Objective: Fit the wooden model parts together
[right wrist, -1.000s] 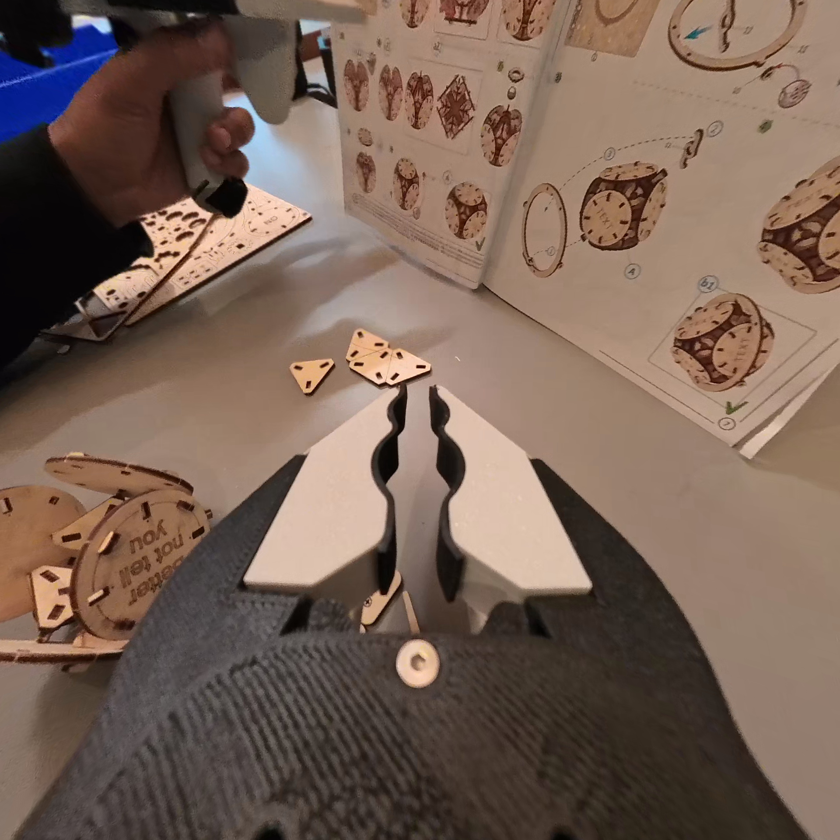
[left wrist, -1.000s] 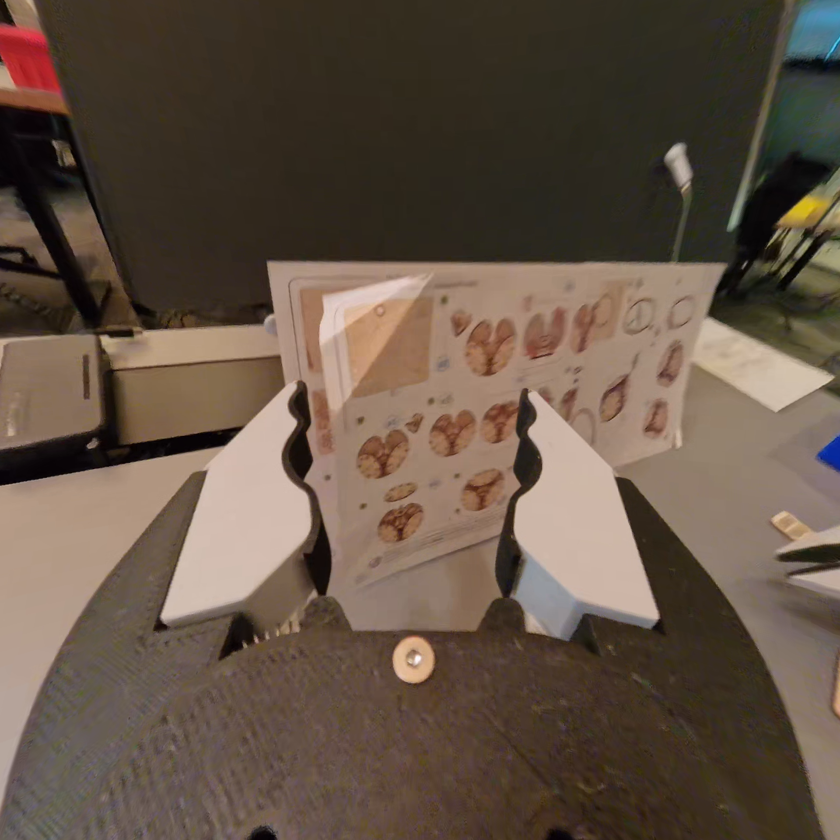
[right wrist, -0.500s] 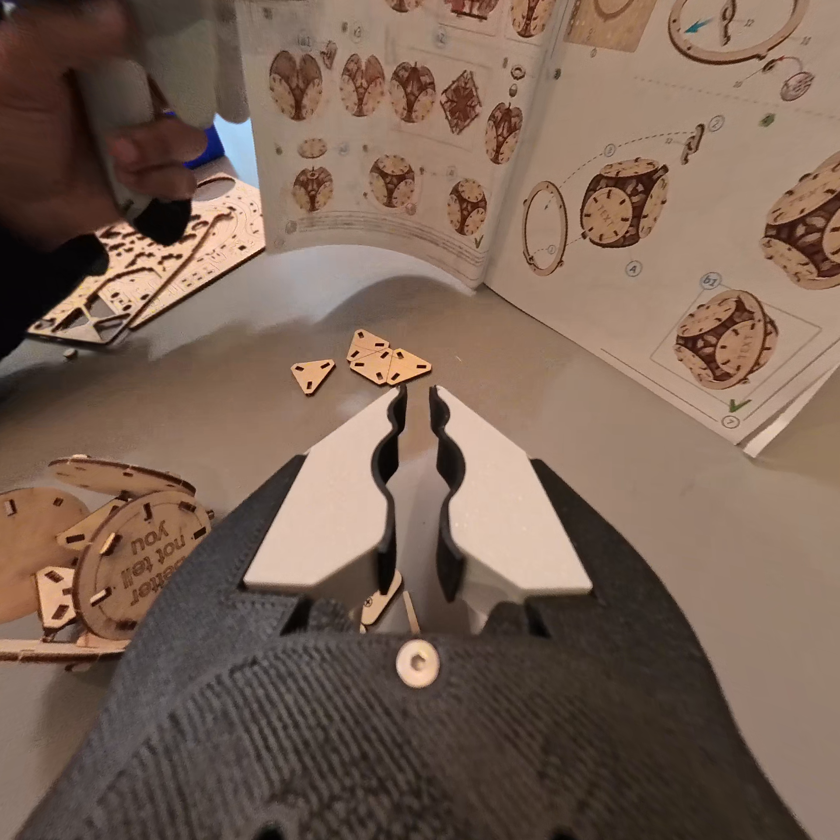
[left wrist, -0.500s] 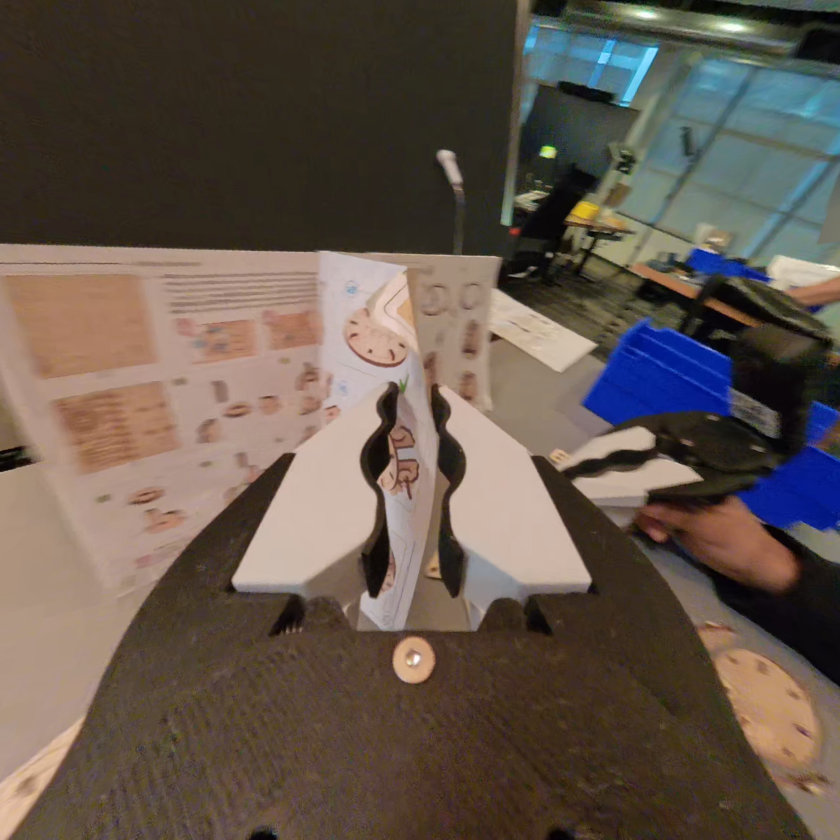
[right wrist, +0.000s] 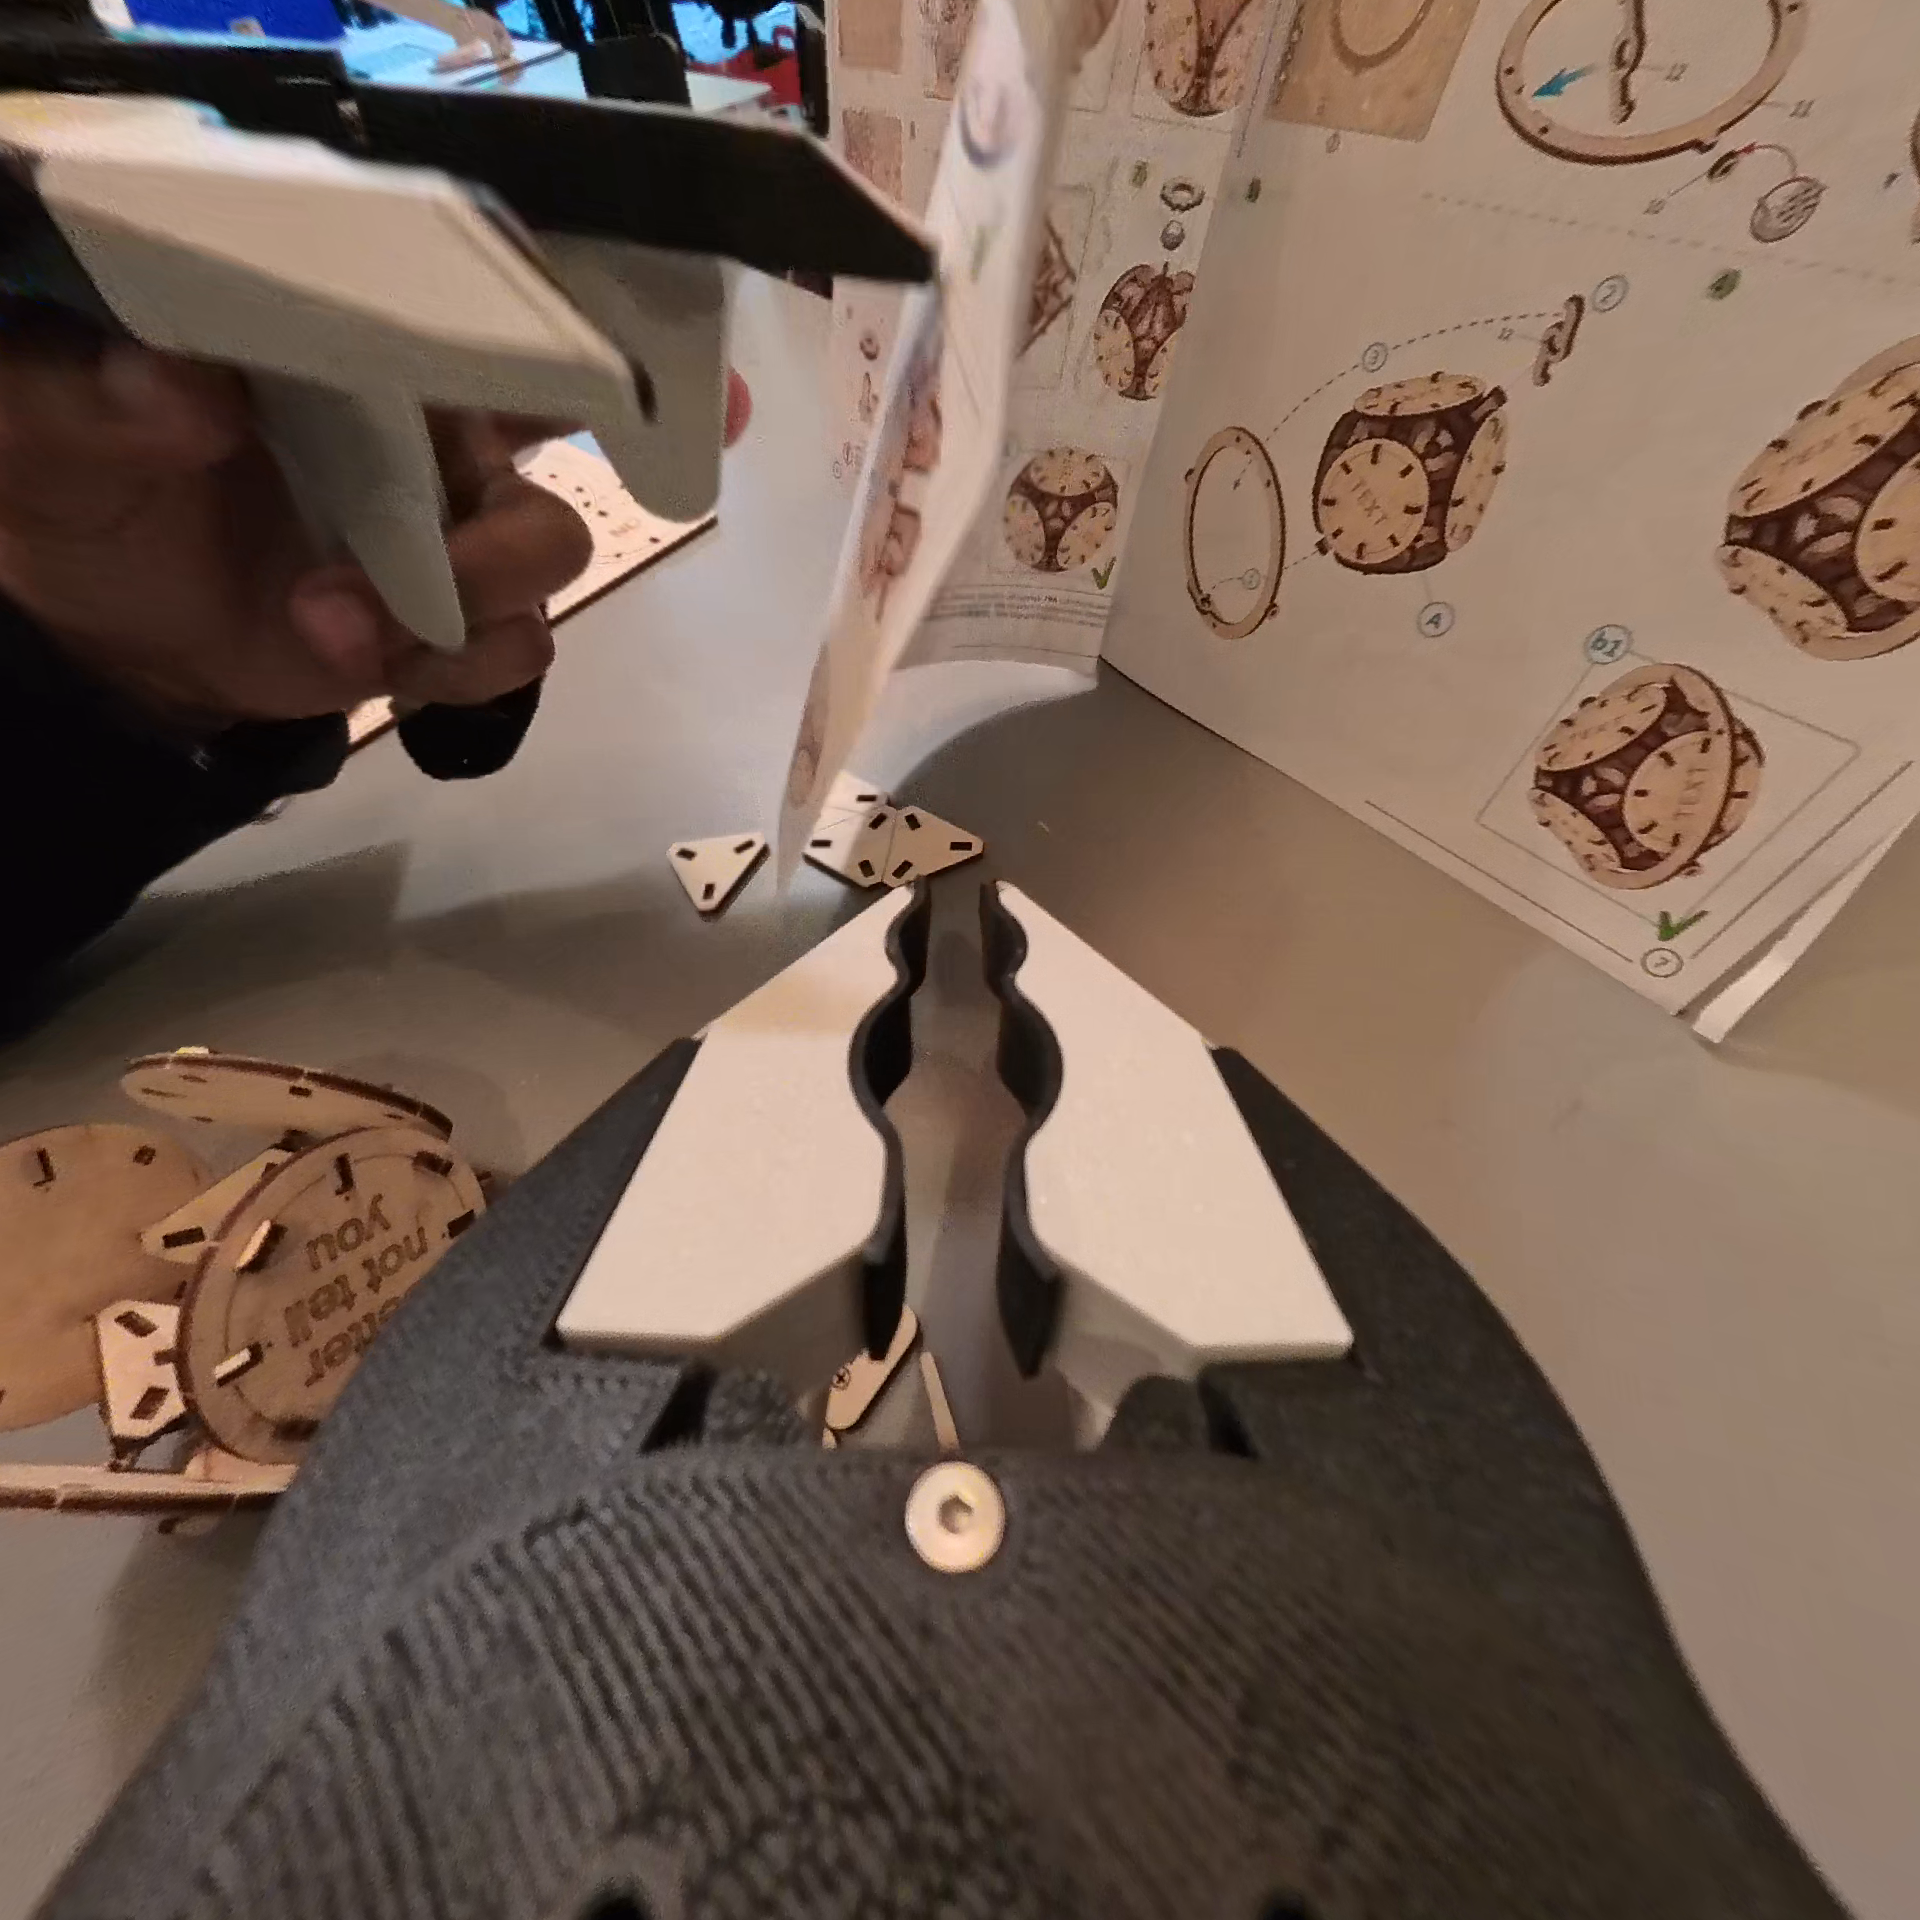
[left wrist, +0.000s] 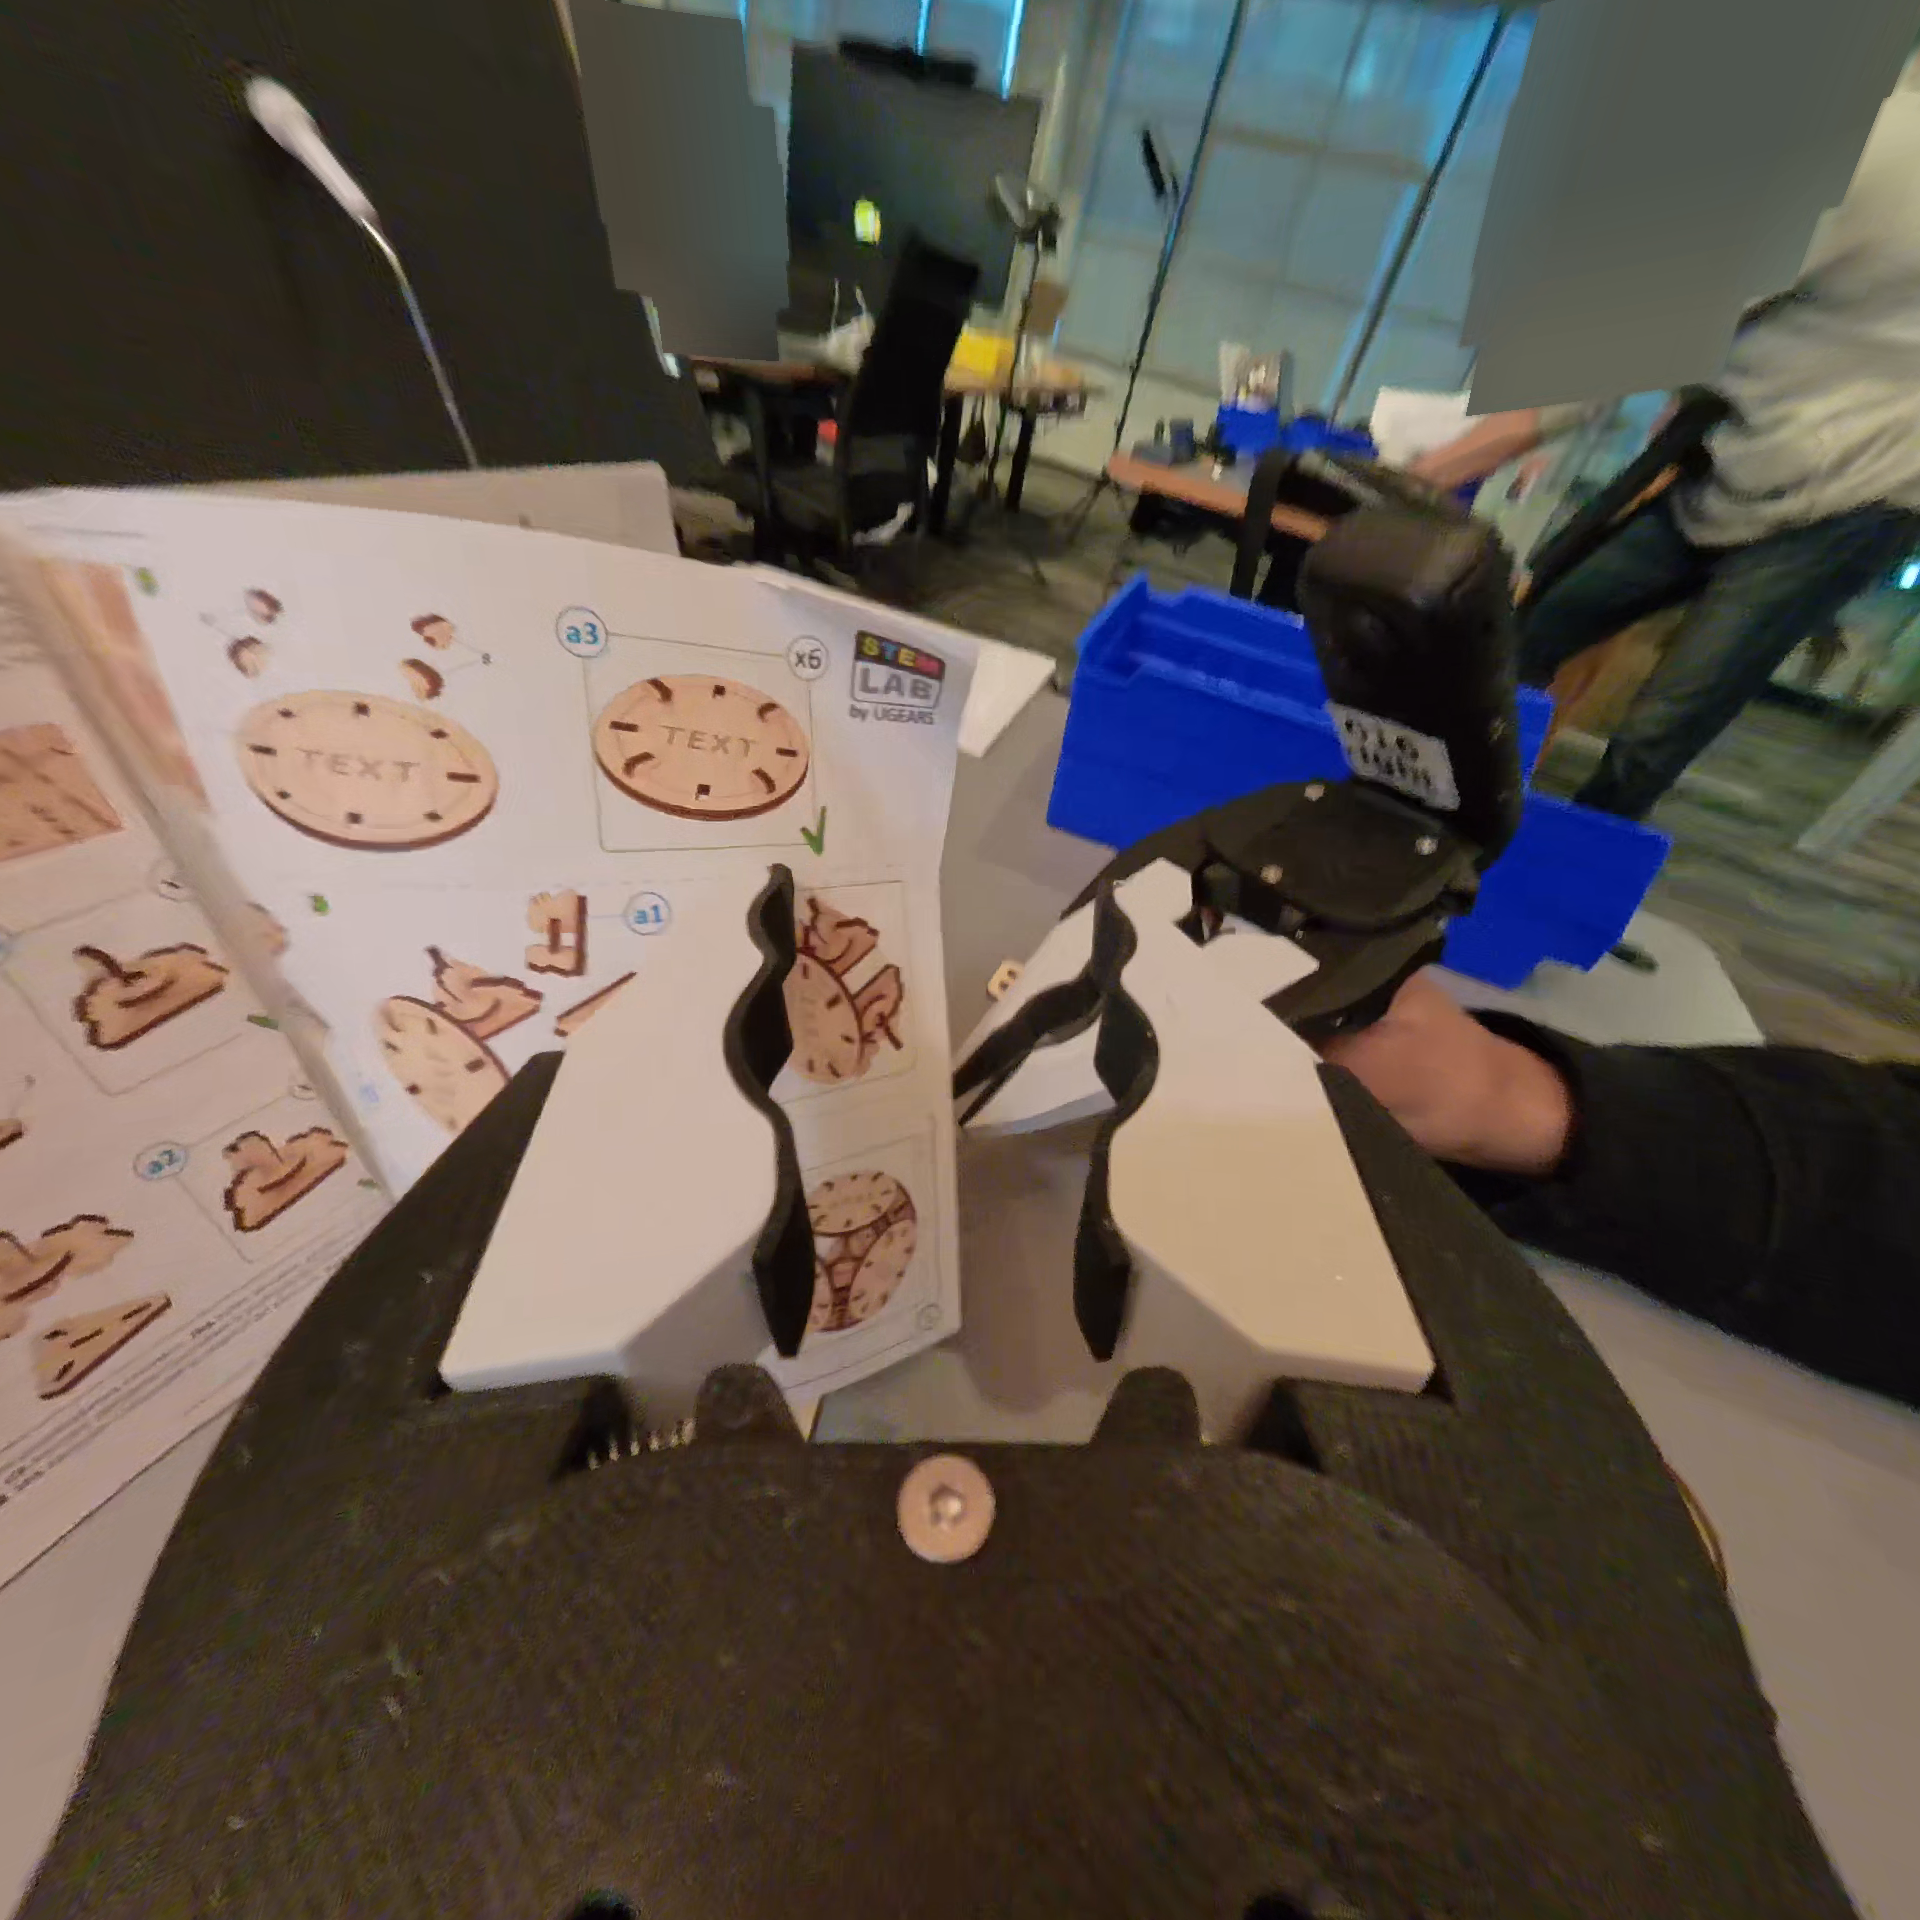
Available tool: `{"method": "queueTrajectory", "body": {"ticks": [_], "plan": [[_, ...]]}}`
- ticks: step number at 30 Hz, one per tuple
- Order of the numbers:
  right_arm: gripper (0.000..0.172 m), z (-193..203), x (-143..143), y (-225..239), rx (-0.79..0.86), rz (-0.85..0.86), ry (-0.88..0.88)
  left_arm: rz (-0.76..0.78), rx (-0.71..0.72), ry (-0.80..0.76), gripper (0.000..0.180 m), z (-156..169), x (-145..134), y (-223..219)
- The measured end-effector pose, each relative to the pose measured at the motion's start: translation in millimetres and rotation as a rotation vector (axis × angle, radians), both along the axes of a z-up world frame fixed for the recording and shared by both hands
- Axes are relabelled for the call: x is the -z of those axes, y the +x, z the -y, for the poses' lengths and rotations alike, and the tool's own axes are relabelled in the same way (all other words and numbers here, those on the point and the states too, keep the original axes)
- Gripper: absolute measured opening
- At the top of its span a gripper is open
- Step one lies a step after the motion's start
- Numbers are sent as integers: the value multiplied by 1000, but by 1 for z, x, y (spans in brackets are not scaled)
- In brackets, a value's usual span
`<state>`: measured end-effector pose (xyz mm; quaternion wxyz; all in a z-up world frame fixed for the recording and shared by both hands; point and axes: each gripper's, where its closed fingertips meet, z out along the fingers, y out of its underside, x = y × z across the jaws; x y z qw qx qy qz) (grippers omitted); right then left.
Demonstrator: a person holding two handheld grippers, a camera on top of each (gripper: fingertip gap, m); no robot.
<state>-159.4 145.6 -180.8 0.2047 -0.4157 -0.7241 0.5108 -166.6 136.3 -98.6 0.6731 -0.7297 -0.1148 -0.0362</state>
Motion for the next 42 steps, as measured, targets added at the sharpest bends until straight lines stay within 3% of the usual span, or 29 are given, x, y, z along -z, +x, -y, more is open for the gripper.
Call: {"method": "queueTrajectory", "body": {"ticks": [2,5,8,12,16,19,25,28,31,37,41,42], "plan": [[8,-1,-1,0,3,-1,-7,33,-33,102,54,11,-14,-10],[8,-2,-1,-1,5,2,-20,111,-204,219,54,37,-23,-47],[8,-2,-1,-1,5,6,-26,237,-355,213,54,51,-5,-80],[8,-2,-1,-2,7,5,-21,352,-242,72,58,19,25,-70],[8,-14,-6,-6,85,-12,-64,320,-193,50,54,-13,26,-59],[10,-32,-21,-8,162,-48,-201,318,-176,51,54,-30,28,-55],[18,-64,-45,-7,251,-115,-435,297,-277,67,53,-39,33,-72],[19,-68,-53,-5,274,-179,-403,247,-346,40,52,-42,36,-87],[18,-64,-56,-3,266,-220,-346,110,-411,81,38,-35,28,-87],[19,-38,-39,-5,174,-145,-294,-71,-468,97,30,-19,18,-63],[18,-30,-36,-3,155,-157,-220,-135,-468,113,0,-15,12,-60],[18,-28,-35,-3,149,-154,-206,-171,-502,150,0,-7,4,-62]]}}
